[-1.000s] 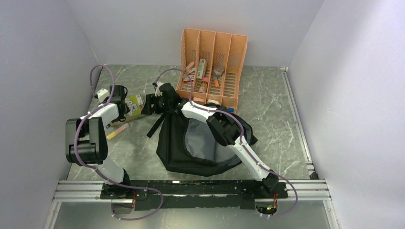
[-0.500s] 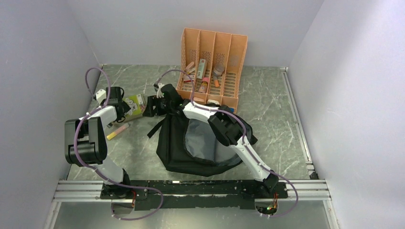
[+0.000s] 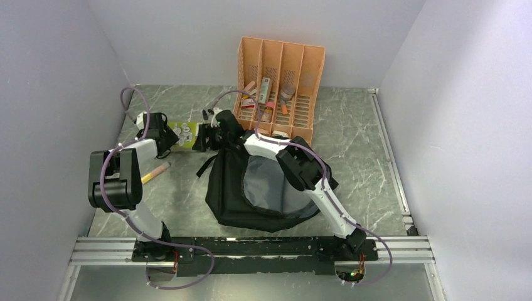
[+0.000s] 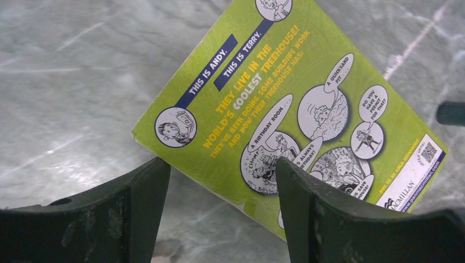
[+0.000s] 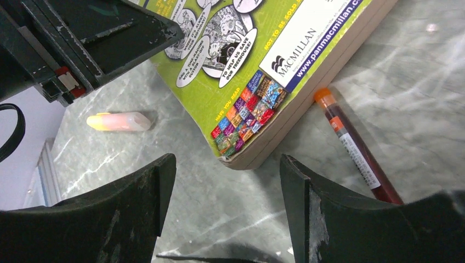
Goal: Pack the student bag
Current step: Adjust the book at the center of the board, then move the distractor to the corner of the board.
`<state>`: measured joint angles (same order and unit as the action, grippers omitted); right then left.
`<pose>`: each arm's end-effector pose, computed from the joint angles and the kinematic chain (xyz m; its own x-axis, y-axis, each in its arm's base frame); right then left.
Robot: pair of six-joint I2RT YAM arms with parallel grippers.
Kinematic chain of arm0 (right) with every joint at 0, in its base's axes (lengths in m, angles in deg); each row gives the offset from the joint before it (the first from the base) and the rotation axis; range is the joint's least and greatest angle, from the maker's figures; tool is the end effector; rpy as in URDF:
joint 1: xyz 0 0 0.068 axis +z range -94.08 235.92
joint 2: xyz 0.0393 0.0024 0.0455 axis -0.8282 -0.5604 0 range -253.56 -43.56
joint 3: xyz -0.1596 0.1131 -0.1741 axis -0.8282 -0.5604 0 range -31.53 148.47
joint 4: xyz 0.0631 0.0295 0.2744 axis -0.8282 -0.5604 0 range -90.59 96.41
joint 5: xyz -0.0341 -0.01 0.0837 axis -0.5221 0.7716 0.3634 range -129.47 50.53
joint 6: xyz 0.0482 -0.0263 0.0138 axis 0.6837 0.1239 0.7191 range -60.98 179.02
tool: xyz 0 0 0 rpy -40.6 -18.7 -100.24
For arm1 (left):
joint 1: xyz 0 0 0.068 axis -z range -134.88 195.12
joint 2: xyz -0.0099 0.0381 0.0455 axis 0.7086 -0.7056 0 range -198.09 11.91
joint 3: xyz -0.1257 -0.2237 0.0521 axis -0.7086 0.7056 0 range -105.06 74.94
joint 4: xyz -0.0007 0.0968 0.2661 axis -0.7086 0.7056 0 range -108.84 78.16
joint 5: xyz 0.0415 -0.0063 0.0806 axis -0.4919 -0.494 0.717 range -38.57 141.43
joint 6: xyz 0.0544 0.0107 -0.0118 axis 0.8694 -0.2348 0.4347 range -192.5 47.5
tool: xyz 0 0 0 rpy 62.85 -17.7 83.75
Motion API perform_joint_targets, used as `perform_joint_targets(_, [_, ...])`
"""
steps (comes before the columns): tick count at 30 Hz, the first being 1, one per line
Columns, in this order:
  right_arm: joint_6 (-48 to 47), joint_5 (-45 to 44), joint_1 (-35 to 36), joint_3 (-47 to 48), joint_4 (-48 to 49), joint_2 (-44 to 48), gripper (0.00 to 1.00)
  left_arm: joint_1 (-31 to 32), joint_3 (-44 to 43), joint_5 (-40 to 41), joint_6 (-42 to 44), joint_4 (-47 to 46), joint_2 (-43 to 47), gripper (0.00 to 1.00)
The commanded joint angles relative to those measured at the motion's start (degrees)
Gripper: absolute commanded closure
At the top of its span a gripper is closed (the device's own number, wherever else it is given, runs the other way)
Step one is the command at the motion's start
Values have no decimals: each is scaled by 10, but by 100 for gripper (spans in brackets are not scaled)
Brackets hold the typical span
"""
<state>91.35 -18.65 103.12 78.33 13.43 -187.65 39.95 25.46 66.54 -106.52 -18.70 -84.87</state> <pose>0.3829 0.4343 0.1099 -0.7441 -0.0679 -0.6646 -0.5949 0.5200 0.6130 0.3492 0.0421 0.1254 -0.4609 -0.5841 -0.6681 -0.6282 0.7465 -0.2193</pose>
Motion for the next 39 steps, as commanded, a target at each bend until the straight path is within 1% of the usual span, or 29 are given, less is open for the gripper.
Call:
perform_joint_targets(1, [2, -73, -10, -24, -2, 45, 27, 32, 7, -73, 25, 25, -32, 27])
perform_joint_targets(4, [19, -118, -15, -23, -21, 48, 27, 34, 5, -70, 17, 36, -15, 27])
perform_joint_targets(8, [43, -175, -18, -24, -35, 48, 27, 34, -16, -25, 4, 82, 33, 22])
perform_joint_targets(10, [52, -183, -18, -5, -47, 36, 27, 34, -27, -3, 2, 100, 58, 19])
perform_joint_targets(13, [69, -175, -18, 32, -64, 10, 31, 34, -47, 16, 6, 111, 78, 14])
perform_joint_targets(18, [92, -166, -13, 54, -61, -16, 41, 32, -85, 29, 22, 112, 51, 12])
perform_joint_targets(20, [88, -171, -10, 66, -68, -25, 44, 27, -93, 26, 29, 102, 40, 11])
perform_joint_targets(23, [80, -175, -6, 85, -89, -40, 45, 22, -108, 31, 37, 97, 13, 9])
perform_joint_targets(25, [75, -178, -4, 99, -106, -50, 45, 16, -123, 35, 42, 103, -8, 8])
perform_joint_targets(29, [63, -188, -2, 111, -125, -60, 39, 7, -147, 37, 57, 106, -44, 5])
perform_joint_targets(32, [56, -223, -1, 112, -152, -61, 36, 2, -174, 43, 66, 123, -67, 4])
perform_joint_targets(36, [45, -294, -3, 55, -148, -23, 31, -6, -170, 41, 74, 113, -61, 3])
perform_joint_targets(39, [40, -327, -15, 20, -148, 2, 29, -11, -168, 39, 78, 108, -61, 3])
